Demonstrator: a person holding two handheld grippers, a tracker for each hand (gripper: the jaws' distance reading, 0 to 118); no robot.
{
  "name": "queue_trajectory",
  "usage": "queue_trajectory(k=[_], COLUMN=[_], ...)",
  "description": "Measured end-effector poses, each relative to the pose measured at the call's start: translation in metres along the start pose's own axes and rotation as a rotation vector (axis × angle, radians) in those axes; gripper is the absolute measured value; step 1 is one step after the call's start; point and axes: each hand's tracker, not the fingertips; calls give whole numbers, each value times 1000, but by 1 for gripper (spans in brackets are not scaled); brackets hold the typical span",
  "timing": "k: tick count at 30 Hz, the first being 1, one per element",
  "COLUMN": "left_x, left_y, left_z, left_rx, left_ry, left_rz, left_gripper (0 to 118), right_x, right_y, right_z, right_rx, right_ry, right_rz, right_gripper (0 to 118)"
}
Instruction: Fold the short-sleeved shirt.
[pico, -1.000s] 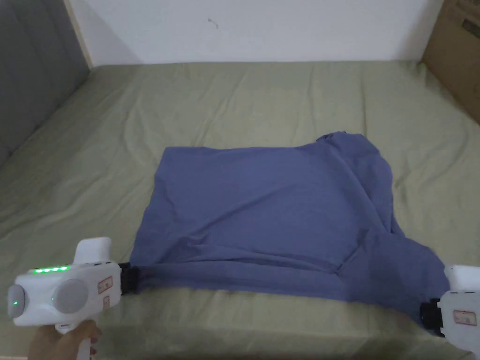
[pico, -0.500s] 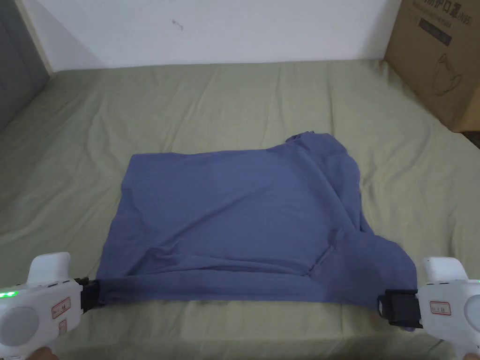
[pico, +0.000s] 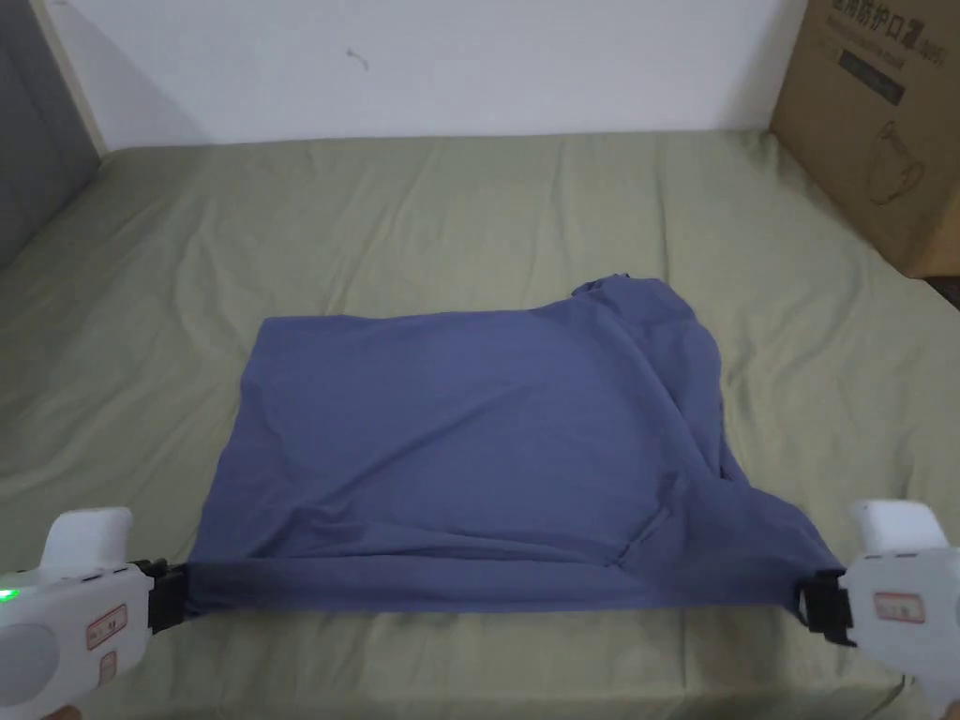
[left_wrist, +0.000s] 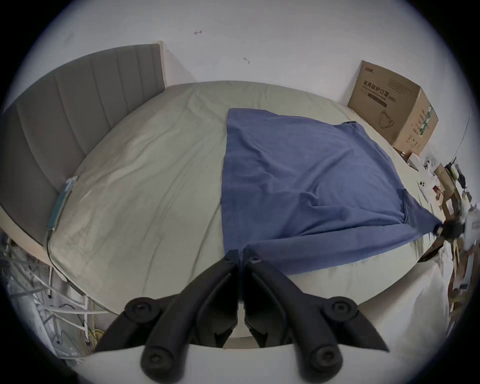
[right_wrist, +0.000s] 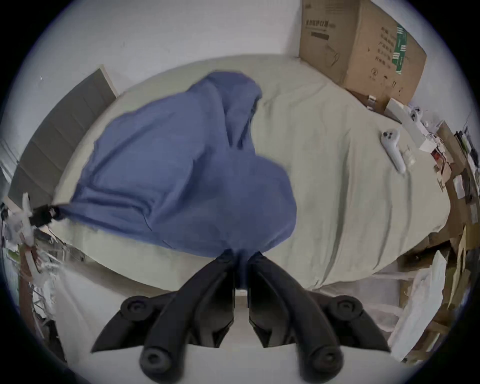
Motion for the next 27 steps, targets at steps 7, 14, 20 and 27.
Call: queue_trajectory(k=[7,14,20,27], left_x=[-3,1,-4,-16], left_y=[54,103,98,60], left_z=[-13,-78,-83,-44], left_rx=[36,-24,-36,-6], left_ry=[22,68,82,8], left_rz=[-9,-46,-34,46], left_gripper=[1,46,106,0], right_x=[-11,-26,-29,-15], right_y=[93,163,162,129], right_z=[3,-81,-95,-59], right_rx=[81,-9,-53,-3], right_ry=[-22,-85,-97,-37], right_rz=[65,64,73,63], right_gripper=[7,17,83,0])
